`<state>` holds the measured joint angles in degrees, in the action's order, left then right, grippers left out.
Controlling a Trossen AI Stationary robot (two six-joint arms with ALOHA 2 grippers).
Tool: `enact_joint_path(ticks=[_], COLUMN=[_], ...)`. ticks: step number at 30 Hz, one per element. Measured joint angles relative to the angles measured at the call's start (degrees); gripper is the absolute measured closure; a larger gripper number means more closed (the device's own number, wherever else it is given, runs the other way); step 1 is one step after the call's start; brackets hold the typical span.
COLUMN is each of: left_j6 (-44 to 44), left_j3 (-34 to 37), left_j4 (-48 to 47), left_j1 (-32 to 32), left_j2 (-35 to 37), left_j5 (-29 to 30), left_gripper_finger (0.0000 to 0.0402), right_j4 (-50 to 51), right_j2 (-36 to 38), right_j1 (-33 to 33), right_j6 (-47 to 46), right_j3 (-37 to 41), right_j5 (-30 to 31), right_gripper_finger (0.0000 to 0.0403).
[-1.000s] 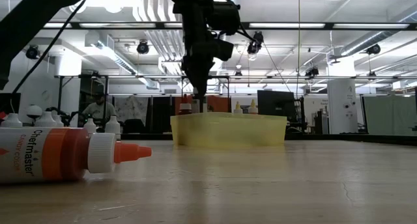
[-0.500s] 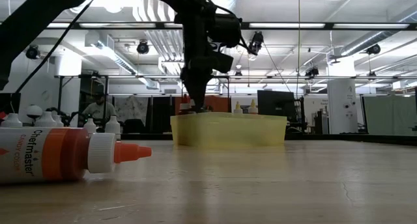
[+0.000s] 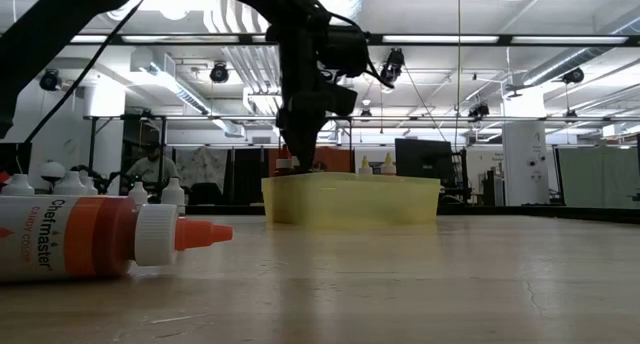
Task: Pick & Place food coloring
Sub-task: Put the large green food coloring bottle into the yellow bin, then put the large orange food coloring bottle into the yellow bin
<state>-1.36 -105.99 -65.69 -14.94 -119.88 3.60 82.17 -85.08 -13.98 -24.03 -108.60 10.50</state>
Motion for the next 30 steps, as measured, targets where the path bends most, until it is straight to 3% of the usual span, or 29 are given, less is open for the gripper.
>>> enact_joint_path(ticks=[16,30], left_j6=[1.0,3.3], left_j3=[-3.8,-23.7], left_j4=[-2.0,-14.0], left_j1=[0.0,2.1], left_j2=[-0.1,-0.1], left_j5=[-1.3,-1.2], left_gripper_finger=[0.0185,0.0184], right_j4=[0.0,0.0], right_j2=[0.1,0.1], right_j1=[0.0,0.0], right_j6=[0.4,1.7], right_j3=[0.0,0.0], right_j5=[0.0,0.0], right_gripper_finger=[0.0394,0.0394])
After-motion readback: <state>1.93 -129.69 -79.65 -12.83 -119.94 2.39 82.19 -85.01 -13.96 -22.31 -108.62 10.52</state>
